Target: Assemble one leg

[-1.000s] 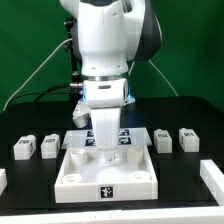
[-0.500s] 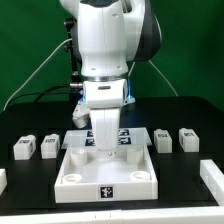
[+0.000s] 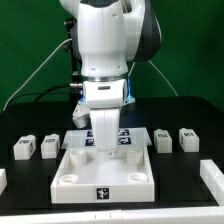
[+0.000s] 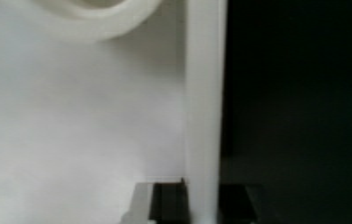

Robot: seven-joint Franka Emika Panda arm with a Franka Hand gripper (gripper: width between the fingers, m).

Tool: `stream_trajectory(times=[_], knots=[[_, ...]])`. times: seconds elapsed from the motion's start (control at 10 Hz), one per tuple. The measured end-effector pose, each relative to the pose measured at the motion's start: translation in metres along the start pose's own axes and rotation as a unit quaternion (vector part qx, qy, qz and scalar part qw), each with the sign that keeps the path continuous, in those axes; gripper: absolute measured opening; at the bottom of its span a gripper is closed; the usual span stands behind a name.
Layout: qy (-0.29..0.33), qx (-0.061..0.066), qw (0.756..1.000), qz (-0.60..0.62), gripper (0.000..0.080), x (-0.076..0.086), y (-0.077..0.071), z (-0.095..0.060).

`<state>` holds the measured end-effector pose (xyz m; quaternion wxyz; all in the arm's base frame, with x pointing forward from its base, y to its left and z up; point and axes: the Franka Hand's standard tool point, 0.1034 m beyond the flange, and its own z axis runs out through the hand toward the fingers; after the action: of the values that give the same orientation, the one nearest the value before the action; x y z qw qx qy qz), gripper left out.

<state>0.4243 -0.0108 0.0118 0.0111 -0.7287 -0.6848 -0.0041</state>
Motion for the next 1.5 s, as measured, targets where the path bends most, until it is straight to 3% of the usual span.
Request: stream_trajectory(times=[0.4,0.5,0.9,1.3,1.5], knots=[[0.000,-0.001,1.000,-0.005,0.0059,0.004,0.002,0.000],[0.002,-0.004,1.000,-0.022,0.0059,0.019,0.009,-0.002],[0.017,-0.027,0.999,-0.041,0.0060,0.079,0.061,-0.001],[0.005,0.018,1.000,-0.018,0.0060,0.091,0.067,0.001],[0.002,0.022,1.000,-0.016,0.0061,0.090,0.067,0.000]])
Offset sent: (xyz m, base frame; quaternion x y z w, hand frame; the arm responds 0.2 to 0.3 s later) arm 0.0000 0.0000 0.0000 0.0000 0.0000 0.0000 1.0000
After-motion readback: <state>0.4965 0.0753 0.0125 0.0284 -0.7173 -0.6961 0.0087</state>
